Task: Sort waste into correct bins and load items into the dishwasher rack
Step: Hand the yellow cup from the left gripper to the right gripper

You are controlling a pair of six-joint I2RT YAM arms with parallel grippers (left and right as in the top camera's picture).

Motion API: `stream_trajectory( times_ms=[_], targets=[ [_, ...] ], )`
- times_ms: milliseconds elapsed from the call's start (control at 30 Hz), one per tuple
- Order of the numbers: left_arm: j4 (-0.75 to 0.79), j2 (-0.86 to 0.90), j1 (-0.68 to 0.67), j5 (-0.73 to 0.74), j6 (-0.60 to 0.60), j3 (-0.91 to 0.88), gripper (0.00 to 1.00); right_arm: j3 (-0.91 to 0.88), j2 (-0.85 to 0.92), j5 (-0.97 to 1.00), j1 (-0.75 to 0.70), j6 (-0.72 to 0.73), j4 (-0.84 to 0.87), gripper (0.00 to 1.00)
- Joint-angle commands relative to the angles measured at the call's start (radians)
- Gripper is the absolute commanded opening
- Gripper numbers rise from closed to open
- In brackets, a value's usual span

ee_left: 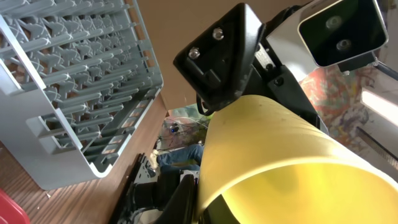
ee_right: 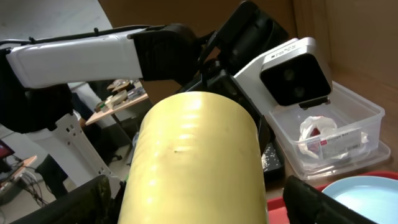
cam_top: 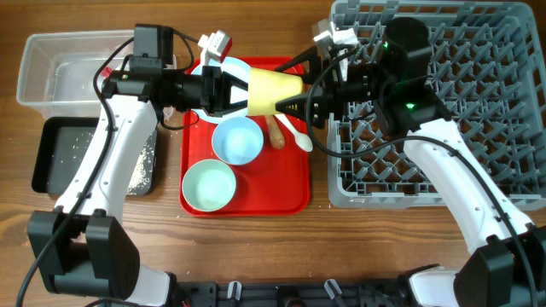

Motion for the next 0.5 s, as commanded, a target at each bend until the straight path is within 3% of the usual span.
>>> stream_trajectory(
  times_ms=[0,333,467],
  targets=[
    [0.003,-0.018,-0.005,0.009,-0.002,0.011,0.04,0.014,0.011,-0.005,0.004,-0.036,-0.023,0.92],
    [0.003,-0.018,-0.005,0.009,-0.002,0.011,0.04,0.014,0.011,-0.005,0.004,-0.058,-0.038,0.62],
    [0.003,-0.018,-0.005,0.009,-0.002,0.011,0.14,0.014,0.011,-0.005,0.003,-0.058,-0.038,0.54]
  ],
)
